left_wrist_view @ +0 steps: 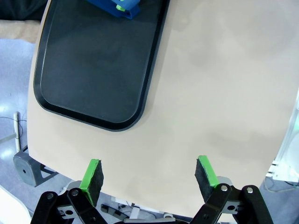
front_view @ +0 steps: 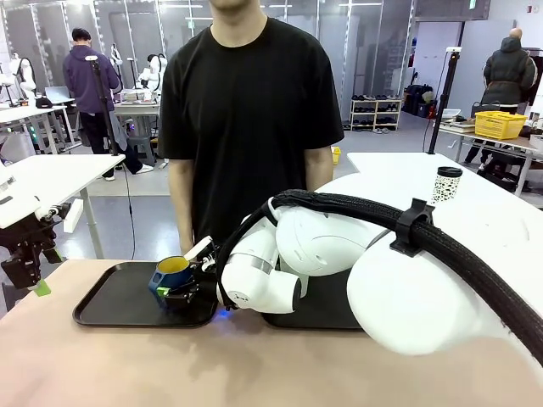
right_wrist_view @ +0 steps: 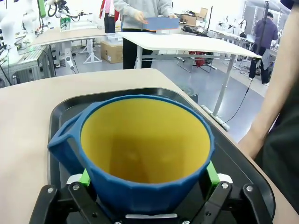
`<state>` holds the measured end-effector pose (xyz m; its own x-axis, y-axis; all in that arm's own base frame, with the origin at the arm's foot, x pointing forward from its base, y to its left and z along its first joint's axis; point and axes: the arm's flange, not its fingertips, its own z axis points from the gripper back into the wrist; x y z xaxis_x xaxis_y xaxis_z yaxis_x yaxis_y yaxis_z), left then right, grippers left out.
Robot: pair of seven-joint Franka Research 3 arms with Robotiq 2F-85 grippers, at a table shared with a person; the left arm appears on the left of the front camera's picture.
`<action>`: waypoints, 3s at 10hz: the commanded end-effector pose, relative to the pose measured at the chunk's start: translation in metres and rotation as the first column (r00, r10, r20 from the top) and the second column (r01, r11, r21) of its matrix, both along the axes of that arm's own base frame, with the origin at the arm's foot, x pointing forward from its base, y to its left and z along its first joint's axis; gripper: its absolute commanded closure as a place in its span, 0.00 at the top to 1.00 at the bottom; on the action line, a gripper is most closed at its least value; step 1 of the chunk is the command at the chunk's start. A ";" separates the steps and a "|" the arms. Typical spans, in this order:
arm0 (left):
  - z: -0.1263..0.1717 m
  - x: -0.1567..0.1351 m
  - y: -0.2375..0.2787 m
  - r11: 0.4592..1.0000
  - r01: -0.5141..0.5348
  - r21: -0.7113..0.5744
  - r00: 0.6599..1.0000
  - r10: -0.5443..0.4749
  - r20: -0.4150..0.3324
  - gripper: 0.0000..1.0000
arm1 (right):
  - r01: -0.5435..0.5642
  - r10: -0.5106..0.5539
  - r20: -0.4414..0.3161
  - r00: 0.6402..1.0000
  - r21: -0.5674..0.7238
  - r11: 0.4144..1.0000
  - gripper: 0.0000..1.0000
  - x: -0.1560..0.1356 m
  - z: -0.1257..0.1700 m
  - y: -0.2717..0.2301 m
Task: Sort and store the cups by type.
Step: Pick up the Handle plastic cup and place it into the empty Flat Tray.
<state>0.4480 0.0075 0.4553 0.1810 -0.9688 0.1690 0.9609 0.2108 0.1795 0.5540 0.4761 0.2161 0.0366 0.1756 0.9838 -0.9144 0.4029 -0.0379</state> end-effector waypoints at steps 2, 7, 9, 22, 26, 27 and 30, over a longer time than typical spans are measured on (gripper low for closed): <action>-0.001 -0.001 0.001 1.000 -0.007 0.010 1.000 0.007 0.018 1.00 | 0.016 -0.015 0.035 0.999 -0.023 1.000 1.00 -0.016 -0.004 0.004; -0.001 -0.001 0.001 1.000 -0.007 0.010 1.000 0.007 0.018 1.00 | 0.016 -0.015 0.047 0.999 -0.017 1.000 1.00 -0.020 0.001 0.003; -0.001 -0.001 0.001 1.000 -0.007 0.010 1.000 0.007 0.018 1.00 | 0.023 -0.022 0.046 0.999 -0.014 1.000 1.00 -0.023 0.004 0.000; -0.001 -0.001 0.001 1.000 -0.007 0.010 1.000 0.007 0.018 1.00 | 0.060 -0.061 -0.027 0.998 -0.043 0.997 1.00 -0.070 0.022 -0.043; -0.001 -0.001 0.001 1.000 -0.007 0.010 1.000 0.007 0.018 1.00 | 0.054 -0.062 -0.052 0.997 -0.135 0.989 1.00 -0.099 0.040 -0.067; -0.001 -0.001 0.001 1.000 -0.007 0.010 1.000 0.007 0.018 1.00 | 0.031 -0.045 -0.072 0.996 -0.188 0.982 1.00 -0.107 0.046 -0.078; -0.001 -0.001 0.001 1.000 -0.007 0.010 1.000 0.007 0.018 1.00 | -0.011 -0.005 -0.050 0.999 -0.321 0.947 1.00 -0.132 0.078 -0.107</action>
